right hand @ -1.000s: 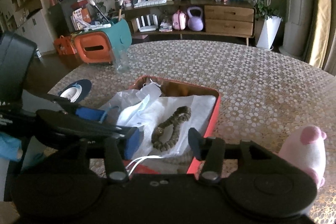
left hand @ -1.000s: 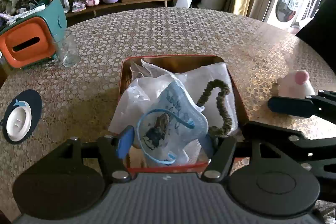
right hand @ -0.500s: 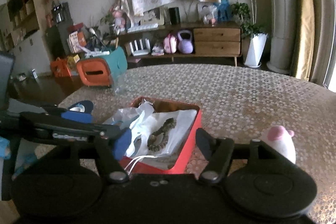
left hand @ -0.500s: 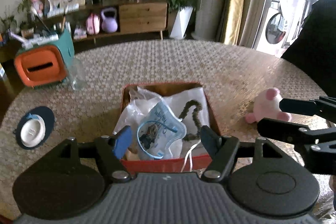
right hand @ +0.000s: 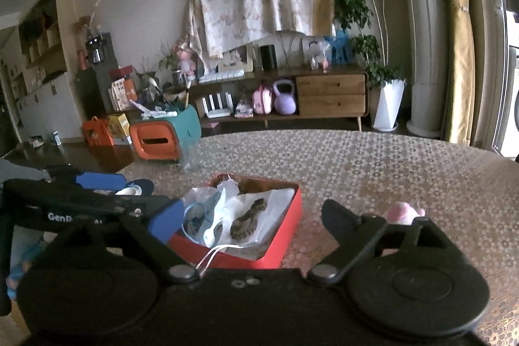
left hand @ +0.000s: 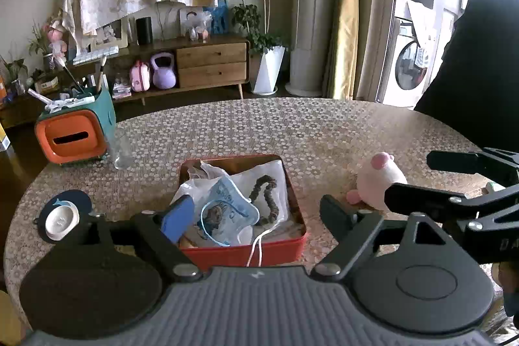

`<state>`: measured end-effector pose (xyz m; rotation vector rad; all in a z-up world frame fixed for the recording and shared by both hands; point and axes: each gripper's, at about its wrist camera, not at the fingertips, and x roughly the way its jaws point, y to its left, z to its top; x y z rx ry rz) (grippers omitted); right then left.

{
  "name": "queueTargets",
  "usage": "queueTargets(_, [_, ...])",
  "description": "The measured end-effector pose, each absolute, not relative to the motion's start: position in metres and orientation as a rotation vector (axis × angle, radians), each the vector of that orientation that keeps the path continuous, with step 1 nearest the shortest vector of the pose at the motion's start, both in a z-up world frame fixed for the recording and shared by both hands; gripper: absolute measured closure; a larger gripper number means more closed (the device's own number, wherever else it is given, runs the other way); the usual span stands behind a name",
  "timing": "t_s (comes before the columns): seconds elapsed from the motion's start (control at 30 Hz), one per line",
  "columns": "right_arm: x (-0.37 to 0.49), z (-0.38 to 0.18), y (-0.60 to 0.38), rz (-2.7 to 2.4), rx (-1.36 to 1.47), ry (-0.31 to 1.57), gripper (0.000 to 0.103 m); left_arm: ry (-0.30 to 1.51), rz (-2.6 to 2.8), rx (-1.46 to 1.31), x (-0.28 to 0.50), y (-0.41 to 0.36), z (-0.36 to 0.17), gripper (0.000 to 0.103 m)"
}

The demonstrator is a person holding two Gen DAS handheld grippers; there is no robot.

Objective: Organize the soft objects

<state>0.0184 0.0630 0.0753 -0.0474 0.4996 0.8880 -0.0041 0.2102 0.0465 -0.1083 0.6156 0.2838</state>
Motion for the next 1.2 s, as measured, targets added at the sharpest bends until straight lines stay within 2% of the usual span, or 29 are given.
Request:
queueTargets(0.1, [0.01, 0.076, 0.058, 0.881, -0.065, 0.467, 0.006, 0.592, 0.278, -0.118, -0.01, 0.204, 0.049, 0.006])
queueTargets(0.23, [0.001, 0.077, 0.051, 0.869, -0.078, 0.432, 0.0, 0.565, 0.267, -0.152, -0.019, 0.197, 0.051, 0.001])
queueTargets(1.2, [-0.007, 0.063, 0.035, 0.786, 0.003, 0.412, 0.0, 0.511, 0.315, -0.166, -0.05, 0.186, 0.043, 0.001])
